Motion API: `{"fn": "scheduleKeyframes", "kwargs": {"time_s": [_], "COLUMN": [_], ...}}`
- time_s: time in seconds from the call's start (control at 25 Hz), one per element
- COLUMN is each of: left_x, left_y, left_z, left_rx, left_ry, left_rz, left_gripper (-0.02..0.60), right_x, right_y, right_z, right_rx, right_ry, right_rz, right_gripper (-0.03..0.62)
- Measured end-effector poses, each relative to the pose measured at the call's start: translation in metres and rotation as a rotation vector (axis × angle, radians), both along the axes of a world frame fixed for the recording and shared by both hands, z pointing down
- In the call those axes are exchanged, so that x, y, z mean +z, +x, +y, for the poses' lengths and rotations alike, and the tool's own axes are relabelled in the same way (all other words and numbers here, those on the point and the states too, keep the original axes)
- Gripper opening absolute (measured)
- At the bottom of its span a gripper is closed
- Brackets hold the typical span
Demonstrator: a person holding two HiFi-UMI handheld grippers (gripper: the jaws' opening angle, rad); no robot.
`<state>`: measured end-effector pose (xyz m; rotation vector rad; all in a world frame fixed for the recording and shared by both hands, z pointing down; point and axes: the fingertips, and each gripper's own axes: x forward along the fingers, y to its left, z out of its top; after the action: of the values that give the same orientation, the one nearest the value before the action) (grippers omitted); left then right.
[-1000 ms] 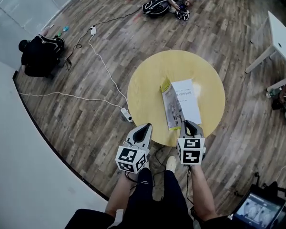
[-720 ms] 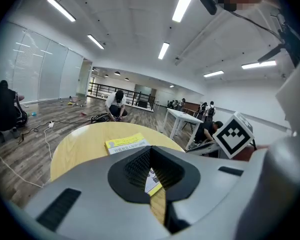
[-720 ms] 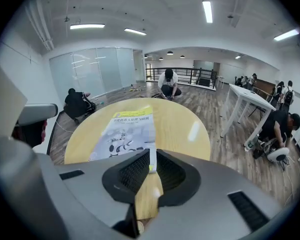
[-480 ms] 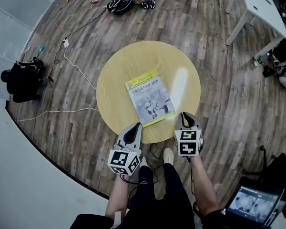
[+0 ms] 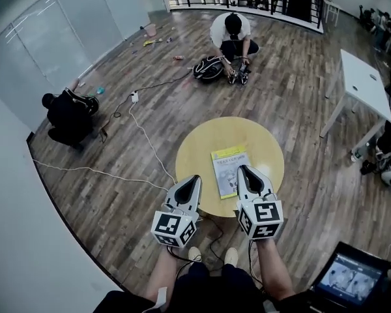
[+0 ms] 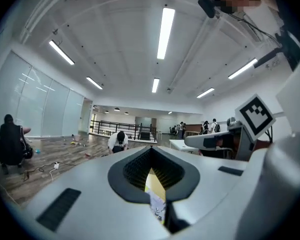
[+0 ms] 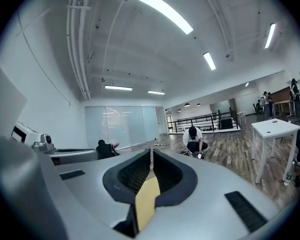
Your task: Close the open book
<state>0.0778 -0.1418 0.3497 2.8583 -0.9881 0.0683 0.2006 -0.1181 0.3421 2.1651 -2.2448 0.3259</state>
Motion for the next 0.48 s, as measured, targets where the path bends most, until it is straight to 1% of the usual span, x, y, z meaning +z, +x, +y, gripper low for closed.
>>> {"fn": "scheduleKeyframes", "kwargs": {"time_s": [0.12, 0.16, 0.28, 0.48], "left_x": [-0.039, -0.046, -0.053, -0.054], "left_y": [-0.012, -0.015, -0.017, -0.005], "left_z": [0.008, 0.009, 0.014, 0.014], "left_rx": [0.003, 0.002, 0.014, 0.054], "left_ry": [0.089, 0.107, 0.129, 0.146], "left_rz": [0.036, 0.043, 0.045, 0.049], "left_gripper": [0.003, 0.003, 0.003, 0.003], "right_x": [-0.023, -0.029, -0.038, -0.039], "right_y": [-0.02, -0.024, -0.032, -0.029], "right_z": [0.011, 0.011, 0.013, 0.011], "right_rx": [-0.02, -0.027, -0.041, -0.031], "right_ry": [0.045, 0.052, 0.054, 0.055], "right_rz": [0.006, 0.007, 0.011, 0.031], "right_gripper": [0.003, 0.003, 0.003, 0.003]}}
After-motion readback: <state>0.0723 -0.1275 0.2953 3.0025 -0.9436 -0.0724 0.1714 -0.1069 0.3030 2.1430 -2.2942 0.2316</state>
